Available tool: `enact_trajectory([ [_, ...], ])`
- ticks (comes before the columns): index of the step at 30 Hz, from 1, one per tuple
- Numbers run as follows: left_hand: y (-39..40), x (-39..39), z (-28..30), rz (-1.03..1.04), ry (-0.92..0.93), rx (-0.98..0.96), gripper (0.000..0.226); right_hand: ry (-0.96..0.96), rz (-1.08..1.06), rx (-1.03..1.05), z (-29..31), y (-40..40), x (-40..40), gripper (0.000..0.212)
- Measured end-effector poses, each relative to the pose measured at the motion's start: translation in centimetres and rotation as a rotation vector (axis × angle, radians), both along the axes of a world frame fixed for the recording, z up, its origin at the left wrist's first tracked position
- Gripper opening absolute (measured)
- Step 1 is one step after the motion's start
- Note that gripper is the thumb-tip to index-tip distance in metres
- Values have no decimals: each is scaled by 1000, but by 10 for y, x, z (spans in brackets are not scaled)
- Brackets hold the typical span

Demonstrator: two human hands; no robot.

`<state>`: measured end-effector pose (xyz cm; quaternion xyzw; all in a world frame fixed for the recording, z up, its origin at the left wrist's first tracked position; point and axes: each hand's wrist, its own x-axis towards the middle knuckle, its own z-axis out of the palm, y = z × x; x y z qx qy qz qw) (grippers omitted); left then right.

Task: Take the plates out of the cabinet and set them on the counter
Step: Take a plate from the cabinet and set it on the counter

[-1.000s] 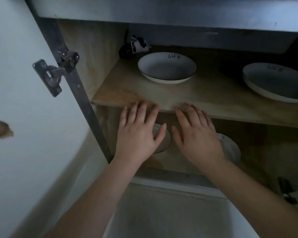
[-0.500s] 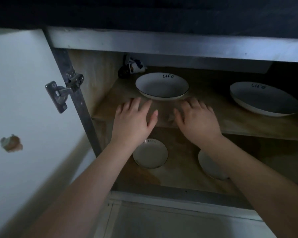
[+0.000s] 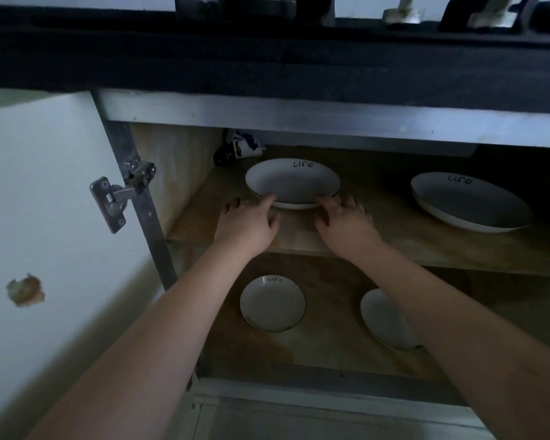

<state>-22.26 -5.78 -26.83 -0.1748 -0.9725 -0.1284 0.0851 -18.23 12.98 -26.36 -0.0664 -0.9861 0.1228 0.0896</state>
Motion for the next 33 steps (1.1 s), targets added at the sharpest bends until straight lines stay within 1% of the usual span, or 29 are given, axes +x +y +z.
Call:
enact_trajectory([
  [4,-3,15,3,-13,0,119,38,48,19,-4,-1,2,18,41],
  [7,-5,27,8,-51,90,233,38,173,53,-22,-2,8,34,37],
  [9,-6,30,8,-75,159,344,40,217,77,-137,0,12,39,35],
  [10,-6,28,9,-74,154,431,39,217,60,-231,2,14,38,35],
  [11,-6,26,9,-54,115,532,40,210,23,-332,5,16,35,35],
  [13,-5,18,12,40,-61,805,50,197,-113,-602,10,18,27,39],
  [14,-3,15,15,109,-186,996,56,177,-186,-773,13,18,24,42],
  [15,-1,11,17,176,-313,1197,60,157,-225,-941,16,18,20,44],
  [16,1,8,20,223,-416,1386,61,140,-232,-1065,18,19,17,45],
  [17,2,5,22,245,-488,1538,59,129,-232,-1152,21,17,16,46],
  [19,0,3,24,238,-587,1729,52,120,-236,-1277,24,13,16,44],
  [21,-2,4,28,240,-644,1804,44,111,-257,-1364,27,9,18,38],
  [23,-7,3,31,290,-684,1827,53,146,-303,-1534,30,9,19,25],
  [24,-10,3,32,320,-708,1824,58,157,-317,-1631,30,12,18,24],
  [26,-17,6,36,353,-763,1788,62,152,-369,-1746,32,18,22,32],
  [28,-22,10,39,378,-817,1742,65,127,-438,-1742,37,22,24,33],
  [30,-25,14,40,385,-861,1685,68,82,-472,-1690,39,24,27,28],
  [33,-29,22,42,341,-904,1581,70,39,-446,-1633,38,25,31,26],
])
